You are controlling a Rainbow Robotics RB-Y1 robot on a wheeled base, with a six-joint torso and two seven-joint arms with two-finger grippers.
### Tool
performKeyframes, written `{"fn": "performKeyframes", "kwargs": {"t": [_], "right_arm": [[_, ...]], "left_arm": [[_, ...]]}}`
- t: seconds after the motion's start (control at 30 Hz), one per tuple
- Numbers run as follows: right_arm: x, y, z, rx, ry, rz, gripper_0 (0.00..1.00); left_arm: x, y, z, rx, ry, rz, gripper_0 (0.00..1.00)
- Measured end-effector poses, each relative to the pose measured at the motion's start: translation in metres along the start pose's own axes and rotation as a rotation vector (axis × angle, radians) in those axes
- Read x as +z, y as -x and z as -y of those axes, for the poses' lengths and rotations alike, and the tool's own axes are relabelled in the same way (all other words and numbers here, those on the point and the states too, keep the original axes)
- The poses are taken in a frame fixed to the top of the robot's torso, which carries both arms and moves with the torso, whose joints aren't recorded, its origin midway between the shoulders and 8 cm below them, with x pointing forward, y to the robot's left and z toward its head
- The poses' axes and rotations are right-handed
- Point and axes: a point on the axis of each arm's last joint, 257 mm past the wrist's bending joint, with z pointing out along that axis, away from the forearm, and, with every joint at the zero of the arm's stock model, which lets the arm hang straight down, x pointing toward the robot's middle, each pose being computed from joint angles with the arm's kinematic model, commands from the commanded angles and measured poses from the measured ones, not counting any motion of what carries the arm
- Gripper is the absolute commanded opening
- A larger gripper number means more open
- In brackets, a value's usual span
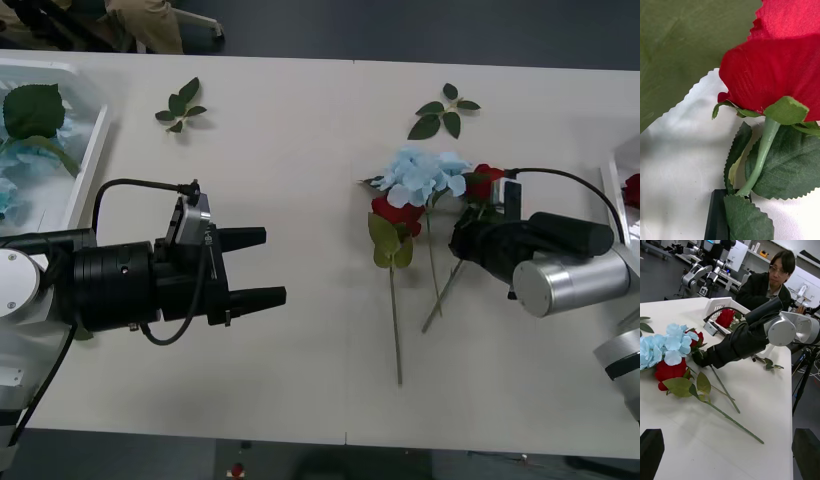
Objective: Put the red flowers into the right box and the blue flowers into the left box
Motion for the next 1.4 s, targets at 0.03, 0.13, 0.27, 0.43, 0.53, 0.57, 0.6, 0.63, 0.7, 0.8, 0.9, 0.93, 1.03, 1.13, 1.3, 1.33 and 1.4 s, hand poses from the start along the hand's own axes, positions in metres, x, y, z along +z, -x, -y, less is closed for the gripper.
{"fn": "performKeyframes", "kwargs": {"t": [0.03,0.13,0.27,0.43,0.53,0.57,0.6,0.63,0.7,0.8,0.9,0.93,1.03,1.13,1.3,1.33,1.4], "right_arm": [[-0.001,0.0,0.001,0.008,0.0,-0.004,0.0],[-0.008,0.003,0.008,0.005,-0.019,-0.036,0.0],[-0.036,0.038,0.007,0.024,-0.016,-0.017,0.0],[-0.088,0.085,0.012,0.053,0.021,0.043,0.0],[-0.12,0.106,0.032,0.04,0.0,0.076,0.0],[-0.131,0.112,0.039,0.041,-0.009,0.087,0.0],[-0.141,0.116,0.047,0.042,-0.021,0.097,0.0],[-0.151,0.121,0.054,0.04,-0.033,0.109,0.0],[-0.169,0.128,0.072,0.023,-0.073,0.125,0.0],[-0.194,0.136,0.1,-0.1,-0.145,0.139,0.0],[-0.214,0.143,0.127,-0.231,-0.212,0.144,0.0],[-0.219,0.146,0.135,-0.25,-0.237,0.146,0.0],[-0.23,0.155,0.158,-0.284,-0.31,0.147,0.0],[-0.234,0.162,0.178,-0.324,-0.359,0.142,0.0],[-0.239,0.174,0.226,-0.437,-0.467,0.122,0.0],[-0.239,0.175,0.236,-0.443,-0.482,0.111,0.0],[-0.237,0.178,0.255,-0.446,-0.51,0.098,0.0]], "left_arm": [[0.0,0.0,0.0,0.0,0.0,0.0,1.0],[0.0,0.0,0.0,0.0,0.0,0.0,1.0],[0.0,0.0,0.0,0.0,0.0,0.0,1.0],[0.0,0.0,0.0,0.0,0.0,0.0,1.0],[0.0,0.0,0.0,0.0,0.0,0.0,1.0],[0.0,0.0,0.0,0.0,0.0,0.0,1.0],[0.0,0.0,0.0,0.0,0.0,0.0,1.0],[0.0,0.0,0.0,0.0,0.0,0.0,1.0],[0.0,0.0,0.0,0.0,0.0,0.0,1.0],[0.0,0.0,0.0,0.0,0.0,0.0,1.0],[0.0,0.0,0.0,0.0,0.0,0.0,1.0],[0.0,0.0,0.0,0.0,0.0,0.0,1.0],[0.0,0.0,0.0,0.0,0.0,0.0,1.0],[0.0,0.0,0.0,0.0,0.0,0.0,1.0],[0.0,0.0,0.0,0.0,0.0,0.0,1.0],[0.0,0.0,0.0,0.0,0.0,0.0,1.0],[0.0,0.0,0.0,0.0,0.0,0.0,1.0]]}}
